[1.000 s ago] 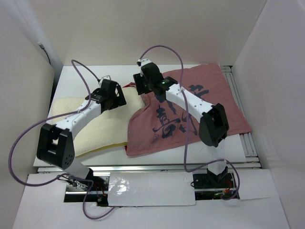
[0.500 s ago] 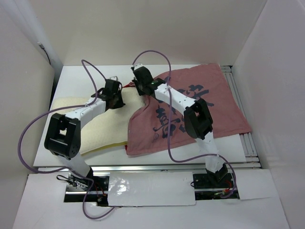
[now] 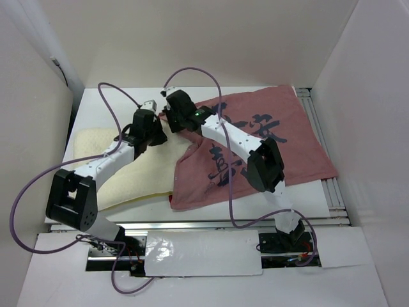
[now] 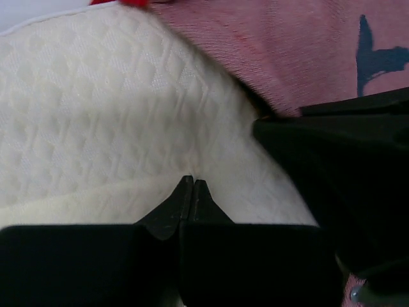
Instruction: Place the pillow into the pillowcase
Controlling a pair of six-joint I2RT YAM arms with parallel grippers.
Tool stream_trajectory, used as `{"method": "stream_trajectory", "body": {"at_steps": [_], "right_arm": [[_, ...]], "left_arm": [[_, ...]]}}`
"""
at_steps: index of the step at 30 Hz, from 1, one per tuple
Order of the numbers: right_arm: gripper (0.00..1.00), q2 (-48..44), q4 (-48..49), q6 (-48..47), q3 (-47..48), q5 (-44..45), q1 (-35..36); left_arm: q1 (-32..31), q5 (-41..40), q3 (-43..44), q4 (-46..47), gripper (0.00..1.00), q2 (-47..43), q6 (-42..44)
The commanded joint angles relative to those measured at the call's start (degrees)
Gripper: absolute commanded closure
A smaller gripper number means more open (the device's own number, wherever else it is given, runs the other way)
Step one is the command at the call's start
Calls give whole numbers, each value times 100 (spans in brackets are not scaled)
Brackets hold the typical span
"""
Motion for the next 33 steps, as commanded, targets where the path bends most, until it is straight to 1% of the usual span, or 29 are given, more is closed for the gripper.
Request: {"method": "stream_trajectory", "body": {"at_steps": [1, 3, 4, 6, 7, 8, 9, 10, 11, 12, 13, 14, 15, 16, 17, 18, 19, 22, 23, 24, 25, 26, 27, 29, 30, 32, 33], "right_arm": [[100, -720, 62, 686, 284, -1491, 14], [100, -816, 325, 940, 152, -1889, -56], [100, -869, 648, 1316, 65, -2247, -56], [100, -958, 1071, 1766, -295, -2618, -249], [100, -1010, 1308, 2194, -401, -2812, -250], [100, -1011, 1659, 2355, -454, -3075, -319], [100, -950, 1749, 2548, -455, -3077, -320], [100, -949, 1837, 2689, -455, -3077, -372], [100, -949, 1986, 2995, -455, -3025, -373], [100, -949, 2109, 3146, -594, -3024, -373], [100, -949, 2223, 3452, -656, -3024, -373], [100, -949, 2477, 3595, -709, -3024, -442], [100, -949, 2601, 3726, -762, -3094, -443], [100, -949, 2724, 3937, -823, -3095, -495], [100, -949, 2804, 4000, -824, -3156, -496], [100, -897, 2866, 4000, -824, -3156, -496], [100, -896, 2866, 4000, -728, -3087, -496], [100, -659, 2604, 4000, -570, -2805, -496], [100, -589, 2507, 4000, -569, -2726, -557], [100, -589, 2375, 4000, -569, -2578, -557], [100, -589, 2278, 3948, -673, -2454, -636], [99, -536, 2277, 3948, -744, -2366, -706], [99, -536, 2277, 3948, -840, -2243, -707], [99, -536, 2277, 3860, -1069, -2190, -759], [99, -536, 2164, 3799, -1122, -1963, -759], [99, -484, 2102, 3632, -1175, -1795, -759], [99, -414, 2049, 3570, -1175, -1733, -759]], "left_arm": [[-199, 559, 92, 1149, 100, -439, -224], [-331, 559, 162, 1220, 100, -439, -294], [-383, 507, 231, 1220, 100, -439, -460], [-445, 506, 302, 1245, 100, -439, -698], [-515, 419, 302, 1342, 100, -439, -882], [-568, 253, 355, 1439, 100, -439, -1275], [-638, 8, 355, 1440, 100, -439, -1523], [-891, -769, 355, 1527, 100, -439, -1682], [-1059, -1351, 521, 1380, 100, -439, -2127], [-1391, -1923, 600, 1134, 100, -439, -2254], [-1499, -2711, 714, 923, 100, -439, -2429], [-1561, -2893, 1055, 704, 100, -343, -2674], [-1614, -3026, 1258, 484, 100, -133, -2746], [-1684, -3271, 1461, 55, 100, 8, -2973], [-1685, -3395, 1767, -80, 100, 149, -3054], [-1685, -3448, 1892, -185, 100, 298, -3142], [-1685, -3397, 1972, -265, 100, 534, -3204], [-1685, -3186, 2087, -440, 100, 677, -3152], [-1685, -3133, 2087, -528, 94, 677, -3047], [-1685, -3080, 1991, -607, 82, 599, -2915], [-1685, -3080, 1903, -669, 54, 511, -2827], [-1685, -3019, 1780, -670, 42, 397, -2713], [-1685, -2931, 1509, -670, 32, 135, -2320], [-1493, -2546, 1314, -967, 0, -112, -1993], [-1413, -2109, 1244, -1230, 0, -314, -1861], [-1351, -1990, 1086, -1844, 0, -560, -1728], [-1298, -1990, 945, -1934, 0, -718, -1545]]}}
